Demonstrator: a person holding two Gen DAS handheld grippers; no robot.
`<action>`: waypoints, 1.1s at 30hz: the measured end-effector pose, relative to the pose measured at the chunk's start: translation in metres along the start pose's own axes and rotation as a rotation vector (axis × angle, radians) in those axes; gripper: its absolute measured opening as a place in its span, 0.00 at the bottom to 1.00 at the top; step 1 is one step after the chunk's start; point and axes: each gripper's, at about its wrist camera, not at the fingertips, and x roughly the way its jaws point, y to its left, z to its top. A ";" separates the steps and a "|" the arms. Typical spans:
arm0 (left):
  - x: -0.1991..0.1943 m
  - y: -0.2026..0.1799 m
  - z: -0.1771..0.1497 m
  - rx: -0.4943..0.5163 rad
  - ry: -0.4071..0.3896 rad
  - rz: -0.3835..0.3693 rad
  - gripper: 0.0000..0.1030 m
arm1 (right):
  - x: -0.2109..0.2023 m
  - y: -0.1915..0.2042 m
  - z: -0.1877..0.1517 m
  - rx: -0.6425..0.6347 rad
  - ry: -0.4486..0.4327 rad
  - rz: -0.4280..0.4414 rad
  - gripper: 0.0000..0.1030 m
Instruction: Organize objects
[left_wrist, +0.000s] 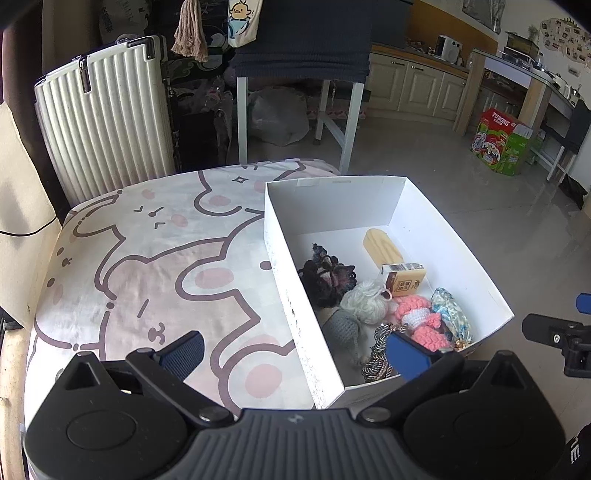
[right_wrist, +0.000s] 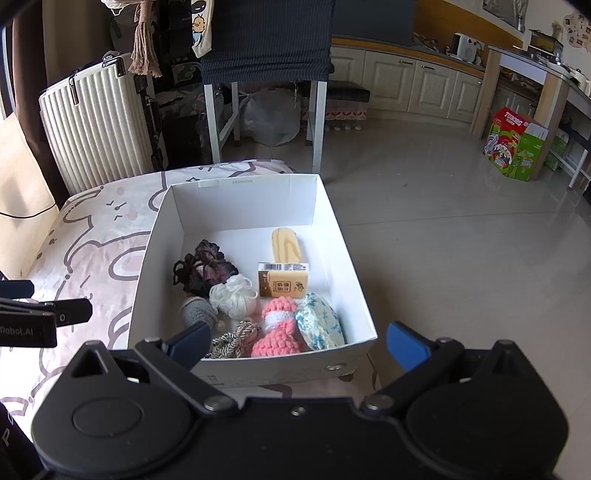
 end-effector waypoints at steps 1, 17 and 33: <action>0.000 0.000 0.000 0.000 0.000 0.000 1.00 | 0.000 0.000 0.000 -0.001 0.000 0.000 1.00; 0.001 -0.002 -0.001 0.020 0.003 0.009 1.00 | 0.001 0.001 0.000 -0.002 0.002 -0.002 1.00; 0.003 -0.002 -0.003 0.019 0.007 0.011 1.00 | 0.001 0.001 0.001 -0.003 0.001 -0.001 1.00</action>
